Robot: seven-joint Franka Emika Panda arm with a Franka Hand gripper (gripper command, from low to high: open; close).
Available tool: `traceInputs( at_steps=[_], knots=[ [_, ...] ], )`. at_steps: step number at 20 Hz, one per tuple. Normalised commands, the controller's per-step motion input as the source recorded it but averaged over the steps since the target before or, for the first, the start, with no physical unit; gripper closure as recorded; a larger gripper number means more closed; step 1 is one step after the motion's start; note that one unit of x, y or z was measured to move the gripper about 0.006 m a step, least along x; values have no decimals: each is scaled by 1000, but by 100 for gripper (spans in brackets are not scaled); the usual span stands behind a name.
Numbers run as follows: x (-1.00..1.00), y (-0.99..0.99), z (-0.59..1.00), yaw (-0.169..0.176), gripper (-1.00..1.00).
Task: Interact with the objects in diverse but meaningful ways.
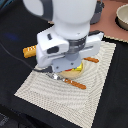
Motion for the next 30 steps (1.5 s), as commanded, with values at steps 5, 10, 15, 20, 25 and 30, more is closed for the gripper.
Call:
traceInputs(
  at_steps=[5, 10, 15, 20, 25, 30],
  knots=[
    [-574, -481, -290, 7, 100],
    [-525, -277, -400, 23, 100],
    [-418, -172, -326, 47, 100],
    [-370, -141, -220, 46, 100],
    [-256, -76, -249, 39, 100],
    [-173, -27, -128, 33, 100]
  ],
)
